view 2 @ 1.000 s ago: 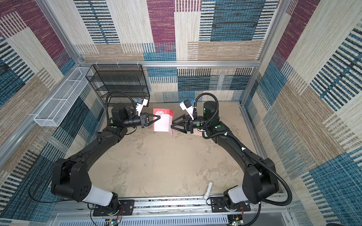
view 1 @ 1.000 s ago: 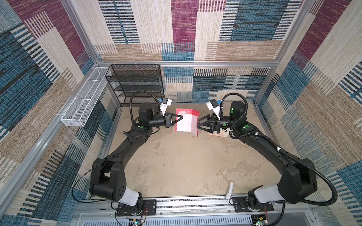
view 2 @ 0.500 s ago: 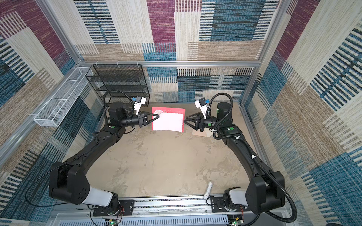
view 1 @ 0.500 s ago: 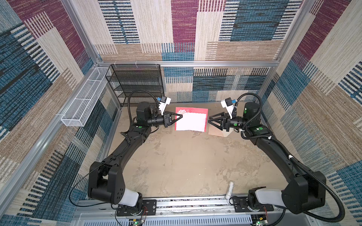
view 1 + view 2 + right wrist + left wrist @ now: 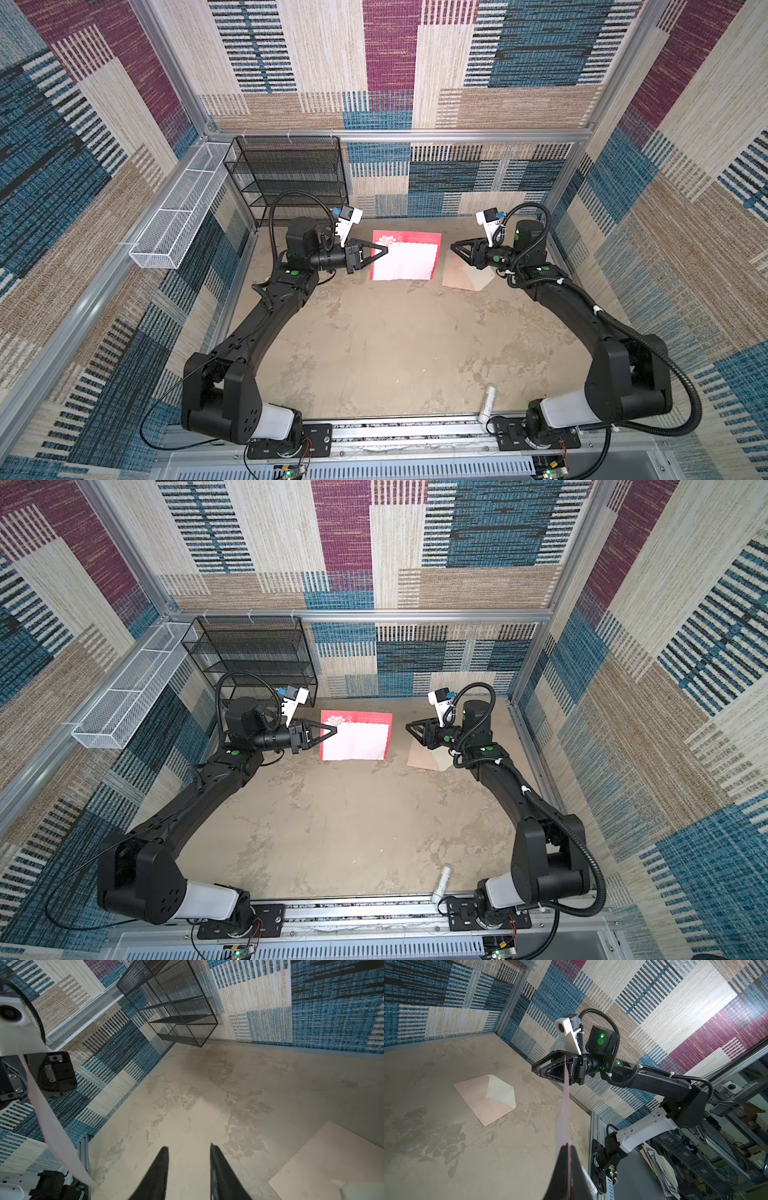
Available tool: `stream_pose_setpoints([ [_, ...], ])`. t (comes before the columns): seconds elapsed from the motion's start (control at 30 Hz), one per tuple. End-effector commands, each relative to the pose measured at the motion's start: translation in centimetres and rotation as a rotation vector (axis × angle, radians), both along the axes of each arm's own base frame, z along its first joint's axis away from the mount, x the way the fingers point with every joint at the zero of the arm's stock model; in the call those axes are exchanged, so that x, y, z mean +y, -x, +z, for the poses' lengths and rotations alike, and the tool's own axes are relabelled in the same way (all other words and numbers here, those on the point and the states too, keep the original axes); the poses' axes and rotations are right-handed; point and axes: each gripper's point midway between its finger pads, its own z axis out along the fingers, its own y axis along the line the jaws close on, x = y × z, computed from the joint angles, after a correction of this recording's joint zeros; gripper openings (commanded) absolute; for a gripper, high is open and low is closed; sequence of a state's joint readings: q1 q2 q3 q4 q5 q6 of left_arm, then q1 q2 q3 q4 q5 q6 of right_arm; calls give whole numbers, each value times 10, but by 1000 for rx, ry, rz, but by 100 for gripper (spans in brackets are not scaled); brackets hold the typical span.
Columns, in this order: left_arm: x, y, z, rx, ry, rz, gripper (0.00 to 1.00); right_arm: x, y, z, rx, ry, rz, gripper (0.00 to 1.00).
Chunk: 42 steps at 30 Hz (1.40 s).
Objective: Place the letter into the envelope and seal it
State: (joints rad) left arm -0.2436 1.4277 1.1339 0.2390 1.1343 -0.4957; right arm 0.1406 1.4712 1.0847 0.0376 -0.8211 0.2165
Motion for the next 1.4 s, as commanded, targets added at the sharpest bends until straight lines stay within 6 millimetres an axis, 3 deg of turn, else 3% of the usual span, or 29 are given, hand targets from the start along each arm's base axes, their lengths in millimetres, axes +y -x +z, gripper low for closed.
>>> stream_pose_setpoints([
  [0.0, 0, 2, 7, -20, 19, -13, 0, 27, 7, 25, -91, -22, 121, 37],
  [0.17, -1, -9, 11, -18, 54, 12, 0, 55, 37, 33, -85, -51, 259, 37],
  [0.4, -3, -20, 0, 7, 54, 22, 0, 57, 69, 50, -87, -90, 344, 37],
  [0.53, -4, -22, -6, 17, 48, 14, 0, 59, 84, 59, -76, -126, 390, 43],
  [0.97, -21, -17, -11, 44, 76, -47, 0, 83, 80, 56, -49, -178, 402, 60],
  [1.37, -33, -5, -11, 51, 117, -91, 0, 91, 85, 58, -45, -235, 445, 65],
])
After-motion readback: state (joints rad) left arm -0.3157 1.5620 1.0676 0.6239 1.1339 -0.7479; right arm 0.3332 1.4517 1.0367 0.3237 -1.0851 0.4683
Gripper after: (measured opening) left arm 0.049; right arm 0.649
